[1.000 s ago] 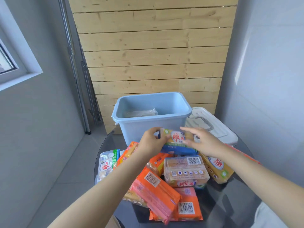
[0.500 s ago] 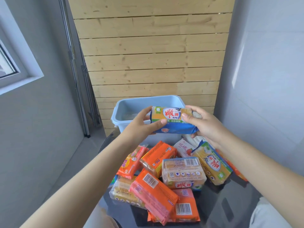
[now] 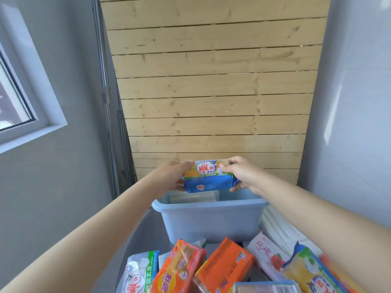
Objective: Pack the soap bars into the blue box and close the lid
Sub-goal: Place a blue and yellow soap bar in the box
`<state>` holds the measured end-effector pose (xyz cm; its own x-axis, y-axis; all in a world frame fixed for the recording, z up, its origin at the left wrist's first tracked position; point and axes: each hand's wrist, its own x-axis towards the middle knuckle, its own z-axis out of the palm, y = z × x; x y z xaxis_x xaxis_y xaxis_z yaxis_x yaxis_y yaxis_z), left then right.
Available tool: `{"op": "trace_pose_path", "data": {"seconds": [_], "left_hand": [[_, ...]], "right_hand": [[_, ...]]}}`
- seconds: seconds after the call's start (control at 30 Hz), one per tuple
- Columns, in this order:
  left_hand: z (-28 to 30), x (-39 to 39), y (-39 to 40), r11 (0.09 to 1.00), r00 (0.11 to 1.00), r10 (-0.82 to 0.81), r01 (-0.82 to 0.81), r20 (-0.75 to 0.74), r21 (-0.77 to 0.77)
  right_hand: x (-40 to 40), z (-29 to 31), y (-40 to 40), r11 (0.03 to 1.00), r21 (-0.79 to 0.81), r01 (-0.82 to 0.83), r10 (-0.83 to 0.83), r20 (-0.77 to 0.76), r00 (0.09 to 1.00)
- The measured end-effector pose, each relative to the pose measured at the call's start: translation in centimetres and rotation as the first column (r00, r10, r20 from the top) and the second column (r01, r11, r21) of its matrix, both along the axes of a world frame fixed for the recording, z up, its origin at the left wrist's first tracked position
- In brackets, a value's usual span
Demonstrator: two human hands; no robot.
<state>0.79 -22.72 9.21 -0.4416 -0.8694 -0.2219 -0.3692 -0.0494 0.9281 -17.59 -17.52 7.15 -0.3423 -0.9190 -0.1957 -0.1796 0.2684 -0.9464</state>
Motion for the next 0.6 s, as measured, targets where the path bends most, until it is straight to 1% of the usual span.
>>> {"op": "trace_pose_path", "data": {"seconds": [0.1,0.17,0.23,0.27,0.33,0.4,0.43,0.5,0.6], "left_hand": [[-0.9,-0.6,-2.4,0.999,0.999,0.028,-0.030,0.046,0.031],[-1.7,-1.2,-3.4,0.997,0.999,0.040,-0.041,0.024,0.067],[-2.3,-1.6,-4.1,0.994,0.998,0.054,-0.056,0.024,0.097],[-2.6,-1.8,-4.5,0.993,0.996,0.071,-0.076,0.054,0.088],[-3.3,-1.8,-5.3,0.991,0.979,0.129,-0.132,0.160,0.011],[-3.8,-1.4,-5.7,0.983,0.958,0.182,-0.178,0.220,-0.036],[-4.0,-1.3,-5.9,0.983,0.959,0.183,-0.185,0.214,-0.013],[-4.4,-1.0,-5.9,0.982,0.975,0.157,-0.170,0.157,0.075],[-4.8,-1.2,-6.1,0.974,0.984,0.136,-0.153,0.114,0.165]], "right_hand": [[-0.1,-0.8,-2.8,0.996,0.086,-0.013,0.016,-0.025,1.000],[-0.4,-1.4,-3.9,0.989,0.146,0.001,0.007,-0.051,0.999],[-0.7,-1.9,-4.7,0.986,0.168,-0.003,0.010,-0.039,0.999],[-0.7,-2.3,-5.0,0.986,0.166,-0.022,0.023,-0.007,1.000],[-0.1,-3.0,-5.7,0.986,0.150,-0.073,0.066,0.052,0.996],[0.8,-3.8,-6.4,0.984,0.144,-0.107,0.103,0.030,0.994],[1.2,-4.1,-6.6,0.981,0.151,-0.119,0.120,0.004,0.993],[1.7,-4.6,-7.0,0.972,0.190,-0.138,0.149,-0.049,0.988],[1.7,-5.0,-7.1,0.962,0.216,-0.169,0.191,-0.087,0.978]]}}
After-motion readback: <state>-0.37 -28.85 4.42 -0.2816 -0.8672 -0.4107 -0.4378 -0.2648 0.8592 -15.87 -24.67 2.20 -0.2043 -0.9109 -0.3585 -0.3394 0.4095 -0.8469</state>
